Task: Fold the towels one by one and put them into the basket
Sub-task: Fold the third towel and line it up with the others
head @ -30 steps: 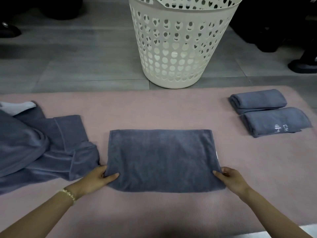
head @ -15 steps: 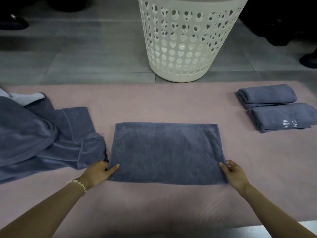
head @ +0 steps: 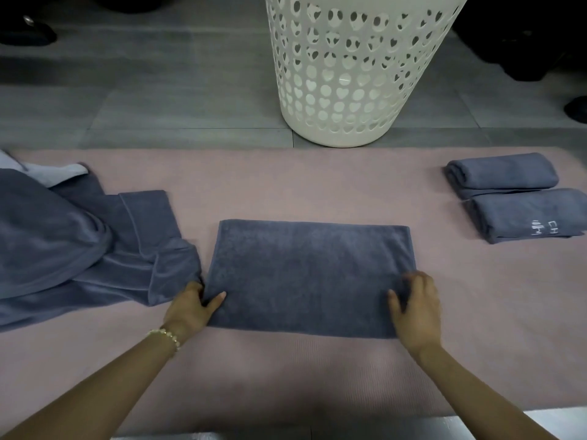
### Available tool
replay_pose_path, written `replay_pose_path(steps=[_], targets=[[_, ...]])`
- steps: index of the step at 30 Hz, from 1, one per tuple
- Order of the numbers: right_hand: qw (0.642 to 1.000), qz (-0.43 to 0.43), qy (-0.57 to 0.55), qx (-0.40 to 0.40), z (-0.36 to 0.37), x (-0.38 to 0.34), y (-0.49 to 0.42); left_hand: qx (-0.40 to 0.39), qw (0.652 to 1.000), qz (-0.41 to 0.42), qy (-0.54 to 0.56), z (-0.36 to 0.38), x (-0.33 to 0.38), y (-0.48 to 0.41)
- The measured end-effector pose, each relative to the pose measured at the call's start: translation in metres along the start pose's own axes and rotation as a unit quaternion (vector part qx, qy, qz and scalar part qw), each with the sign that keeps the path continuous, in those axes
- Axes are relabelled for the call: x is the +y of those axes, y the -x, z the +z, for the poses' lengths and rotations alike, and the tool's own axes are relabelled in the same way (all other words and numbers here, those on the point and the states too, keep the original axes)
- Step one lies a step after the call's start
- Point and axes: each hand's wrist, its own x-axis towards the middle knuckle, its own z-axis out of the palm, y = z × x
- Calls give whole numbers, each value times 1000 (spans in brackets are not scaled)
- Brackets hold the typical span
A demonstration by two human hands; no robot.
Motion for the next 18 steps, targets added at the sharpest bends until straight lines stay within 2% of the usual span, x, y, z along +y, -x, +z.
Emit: replay_pose_path(steps=[3, 4, 6, 8, 10, 11, 13, 15, 18], targets=[[994, -76, -60, -58, 20, -33, 5, -53, 999, 3, -10, -3, 6, 1], [989, -86, -87, -85, 25, -44, 9, -70, 997, 2, 21, -2, 11, 3], [971, -112, -121, -173, 35, -61, 16, -87, 982, -38, 163, -2, 22, 8], [946, -176, -86, -259, 44, -67, 23, -103, 935, -94, 326, -12, 34, 10], [923, -199, -35, -327, 51, -68, 26, -135, 900, -104, 402, -22, 44, 9], [922, -166, -53, -345, 51, -69, 25, -149, 896, -87, 410, -27, 53, 12], [918, -12, -198, -343, 43, -73, 18, -150, 893, -35, 424, -30, 79, 20], [858, 147, -355, -342, 32, -71, 1, -135, 890, 26, 436, -24, 115, 33], [753, 256, -506, -333, 13, -50, -21, -130, 884, 123, 431, 5, 169, 55]])
